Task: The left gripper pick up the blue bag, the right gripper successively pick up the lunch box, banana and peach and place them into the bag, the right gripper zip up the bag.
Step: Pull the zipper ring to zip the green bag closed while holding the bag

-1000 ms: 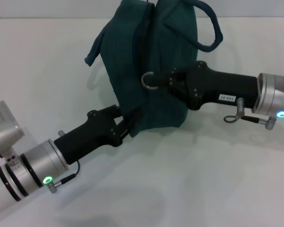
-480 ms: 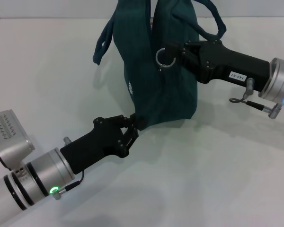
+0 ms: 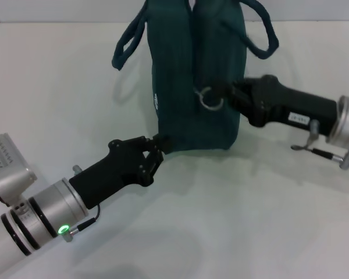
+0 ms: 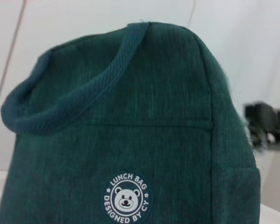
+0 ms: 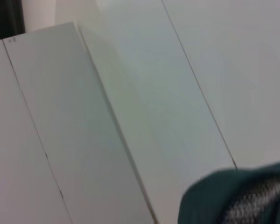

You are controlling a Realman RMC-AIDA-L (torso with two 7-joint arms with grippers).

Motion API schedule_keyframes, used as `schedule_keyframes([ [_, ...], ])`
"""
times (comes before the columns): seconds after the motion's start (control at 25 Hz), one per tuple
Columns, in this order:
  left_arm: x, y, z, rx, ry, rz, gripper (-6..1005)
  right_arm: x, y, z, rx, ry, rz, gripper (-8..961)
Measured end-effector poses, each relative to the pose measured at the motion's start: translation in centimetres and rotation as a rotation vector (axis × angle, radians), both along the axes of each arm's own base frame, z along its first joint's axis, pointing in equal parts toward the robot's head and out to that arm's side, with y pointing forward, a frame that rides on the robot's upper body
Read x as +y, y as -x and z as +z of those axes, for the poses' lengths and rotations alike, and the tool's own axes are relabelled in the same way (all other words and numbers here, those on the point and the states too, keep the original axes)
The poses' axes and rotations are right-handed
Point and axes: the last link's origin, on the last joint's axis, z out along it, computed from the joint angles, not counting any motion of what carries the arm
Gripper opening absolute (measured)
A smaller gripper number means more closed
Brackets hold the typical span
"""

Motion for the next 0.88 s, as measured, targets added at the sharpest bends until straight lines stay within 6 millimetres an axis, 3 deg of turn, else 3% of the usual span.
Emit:
schedule_keyframes([
  [0.44,0.5,0.0,0.4,-0.007,-0.021,0.011,57,-1.6,-2.3,-0.1,-0.002,-0.006,-0.058,18],
  [0.88,0.5,0.0,0.4,-0.007,-0.020,0.010,55,-1.4,-2.4,-0.4,-0.021,-0.007,-0.069,26],
])
